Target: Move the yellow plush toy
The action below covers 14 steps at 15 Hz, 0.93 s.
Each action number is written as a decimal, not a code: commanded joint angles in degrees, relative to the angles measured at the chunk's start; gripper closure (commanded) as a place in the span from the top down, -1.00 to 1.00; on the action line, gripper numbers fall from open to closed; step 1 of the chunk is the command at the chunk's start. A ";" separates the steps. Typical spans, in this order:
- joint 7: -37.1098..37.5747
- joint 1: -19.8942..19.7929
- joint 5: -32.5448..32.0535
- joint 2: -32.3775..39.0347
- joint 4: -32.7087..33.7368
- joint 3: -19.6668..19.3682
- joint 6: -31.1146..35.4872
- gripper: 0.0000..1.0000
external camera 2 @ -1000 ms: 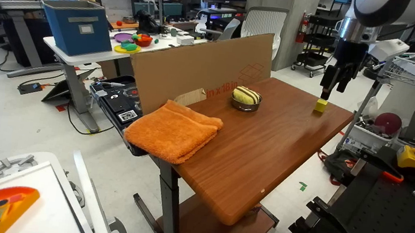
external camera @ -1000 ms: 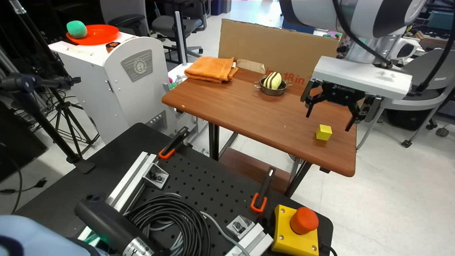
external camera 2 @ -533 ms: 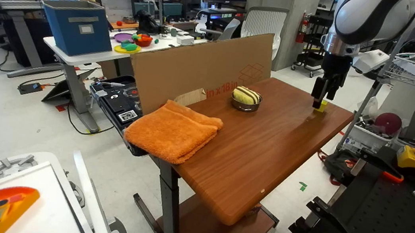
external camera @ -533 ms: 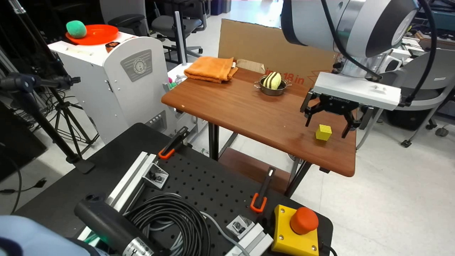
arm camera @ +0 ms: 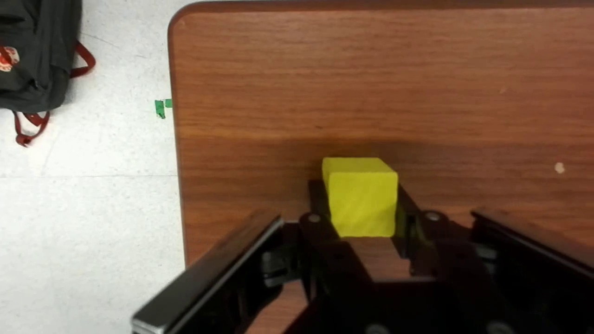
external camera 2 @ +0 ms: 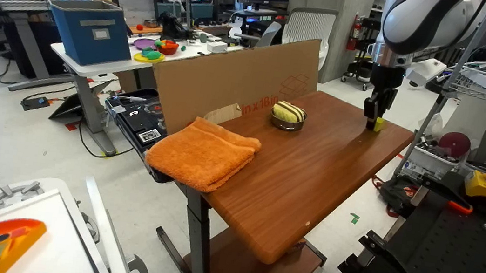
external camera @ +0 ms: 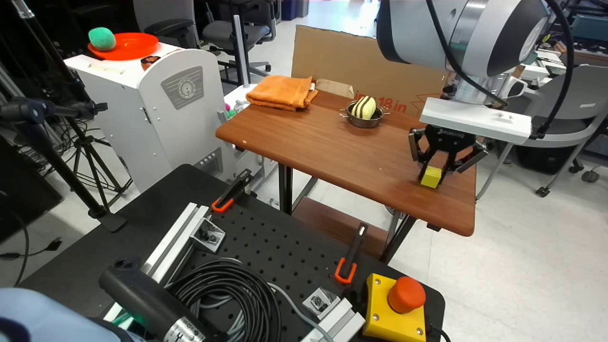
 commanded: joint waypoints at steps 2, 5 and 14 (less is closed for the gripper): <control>-0.32 -0.84 -0.50 0.05 4.02 1.60 -4.50 -0.83; 1.98 -0.25 0.92 2.08 9.29 2.61 -5.23 -0.83; 11.71 2.49 0.58 16.96 30.70 2.80 -5.50 -0.83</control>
